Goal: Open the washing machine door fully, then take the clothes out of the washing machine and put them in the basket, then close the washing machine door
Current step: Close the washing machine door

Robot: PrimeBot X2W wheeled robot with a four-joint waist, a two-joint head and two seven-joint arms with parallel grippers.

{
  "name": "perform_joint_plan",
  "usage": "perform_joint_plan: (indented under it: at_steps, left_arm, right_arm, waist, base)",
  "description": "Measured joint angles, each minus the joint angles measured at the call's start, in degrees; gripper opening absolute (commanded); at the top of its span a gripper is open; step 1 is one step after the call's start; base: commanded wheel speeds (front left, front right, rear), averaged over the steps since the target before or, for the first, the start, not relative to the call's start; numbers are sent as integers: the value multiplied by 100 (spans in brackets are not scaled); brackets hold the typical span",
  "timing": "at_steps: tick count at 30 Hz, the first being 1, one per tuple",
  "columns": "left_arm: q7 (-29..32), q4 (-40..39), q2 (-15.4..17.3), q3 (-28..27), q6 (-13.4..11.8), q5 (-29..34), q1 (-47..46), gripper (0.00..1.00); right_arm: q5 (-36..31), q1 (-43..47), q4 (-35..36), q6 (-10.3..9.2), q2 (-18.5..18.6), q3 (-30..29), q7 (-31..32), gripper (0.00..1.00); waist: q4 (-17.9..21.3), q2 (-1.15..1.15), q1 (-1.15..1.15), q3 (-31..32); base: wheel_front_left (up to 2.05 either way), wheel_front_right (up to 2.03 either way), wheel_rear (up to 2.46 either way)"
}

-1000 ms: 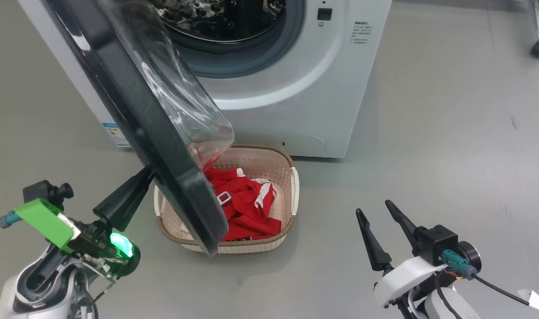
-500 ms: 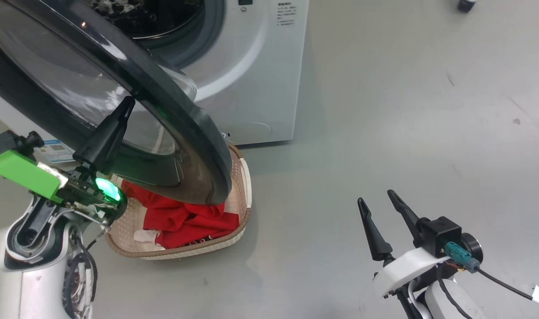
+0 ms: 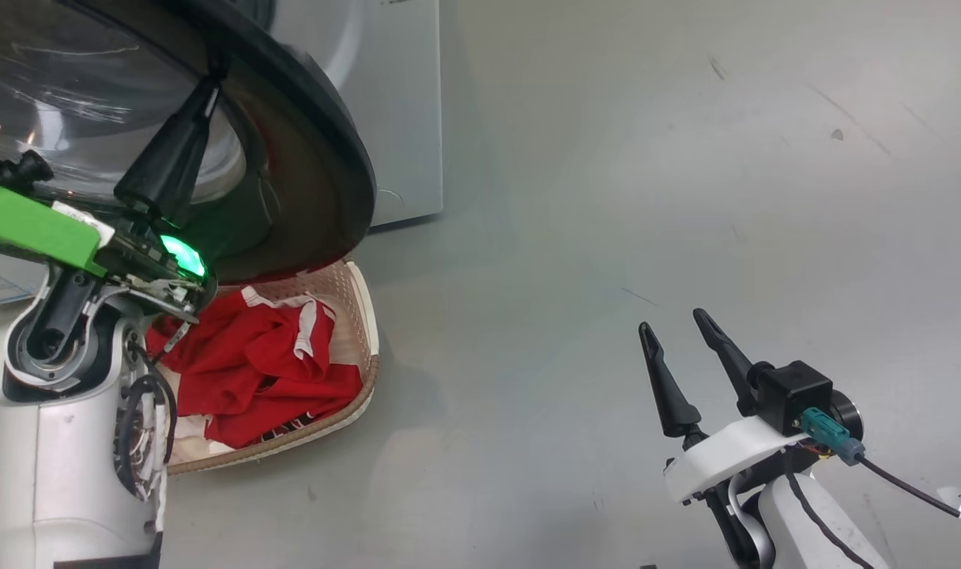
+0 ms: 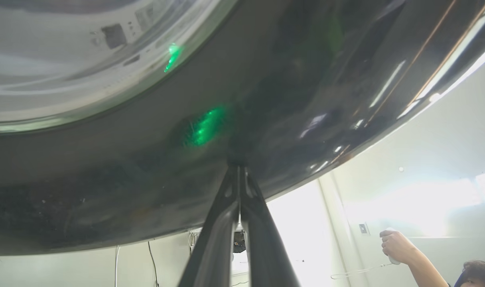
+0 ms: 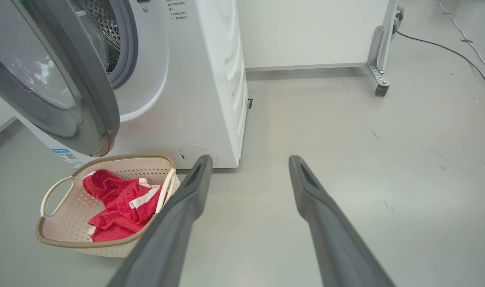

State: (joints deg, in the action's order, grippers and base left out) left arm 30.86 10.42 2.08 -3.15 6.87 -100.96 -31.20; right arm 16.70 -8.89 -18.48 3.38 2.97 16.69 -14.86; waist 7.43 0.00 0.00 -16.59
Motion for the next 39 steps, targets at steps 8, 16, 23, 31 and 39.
perform_joint_plan:
  at_steps: [8,16,23,31,39]
  left_arm:
    - [-269,288,-49,-44,1,26,-322,0]
    - [-520,374,-71,-183,1,190,-263,0]
    - [-845,409,-75,-344,1,238,435,0]
    - [-1327,411,-74,-348,1,314,1134,0]
    - [-1850,298,-73,-231,1,888,1715,100]
  right_arm:
    - [35,-33,35,-59,-16,-143,0,100]
    - [41,-32,34,-104,-16,-243,0,100]
    - [40,-3,8,-105,-16,-301,0,100]
    - [41,143,-54,-98,-18,-342,0,100]
    - [64,278,-85,-92,-19,-321,0,100]
  waist:
    - [169,0,0,-140]
    - [48,0,0,25]
    - [-160,0,0,237]
    - [-464,0,0,548]
    - [-740,0,0,858]
  base:
    - [0,0,0]
    - [0,0,0]
    - [0,0,0]
    - [0,0,0]
    - [0,0,0]
